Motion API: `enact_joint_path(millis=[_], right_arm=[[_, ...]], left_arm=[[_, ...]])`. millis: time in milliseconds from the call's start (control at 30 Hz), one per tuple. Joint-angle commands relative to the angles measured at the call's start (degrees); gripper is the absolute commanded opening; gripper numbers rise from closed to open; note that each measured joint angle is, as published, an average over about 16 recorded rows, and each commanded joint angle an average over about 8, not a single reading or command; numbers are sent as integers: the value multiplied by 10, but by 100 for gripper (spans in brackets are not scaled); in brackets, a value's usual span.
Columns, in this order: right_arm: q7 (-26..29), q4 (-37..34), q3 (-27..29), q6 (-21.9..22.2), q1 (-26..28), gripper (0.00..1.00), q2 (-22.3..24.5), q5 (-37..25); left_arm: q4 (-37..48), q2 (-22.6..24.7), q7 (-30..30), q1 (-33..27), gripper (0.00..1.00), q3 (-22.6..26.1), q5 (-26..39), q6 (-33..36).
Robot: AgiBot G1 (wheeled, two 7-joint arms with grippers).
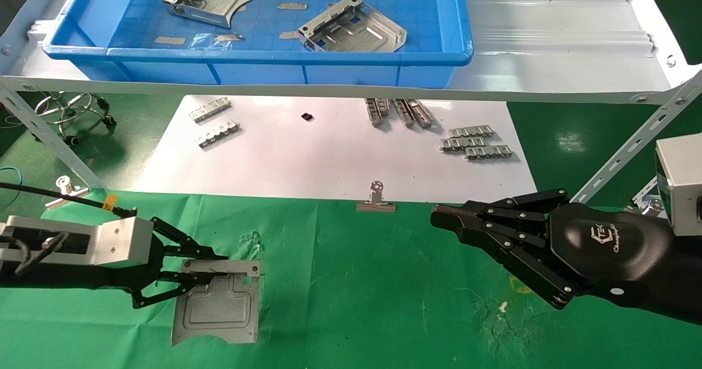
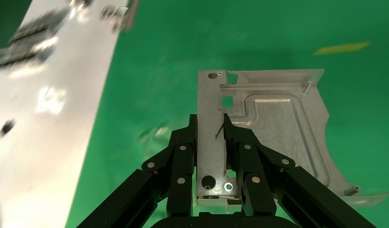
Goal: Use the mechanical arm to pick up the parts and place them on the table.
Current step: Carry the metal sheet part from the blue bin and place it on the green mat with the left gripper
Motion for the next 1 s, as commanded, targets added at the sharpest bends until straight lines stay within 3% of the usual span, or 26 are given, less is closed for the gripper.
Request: enact_joint_path(millis=[33, 600, 667, 867, 933, 1000], right_arm=[[0, 0, 0, 0, 0, 0, 0, 0], [0, 0, 0, 0, 0, 0, 0, 0], [0, 0, 0, 0, 0, 0, 0, 0], [0, 0, 0, 0, 0, 0, 0, 0], [0, 0, 0, 0, 0, 0, 0, 0], [0, 0, 0, 0, 0, 0, 0, 0]], left_arm=[[9, 4, 7, 7, 0, 4, 10, -21], [8, 28, 44, 40, 0, 4, 27, -104], [7, 28, 48, 42, 12, 5, 31, -109], [5, 27, 58, 48, 86, 7, 39, -122], [4, 26, 61, 50, 100, 6, 40, -125], [3, 25, 62, 51, 100, 6, 39, -129]])
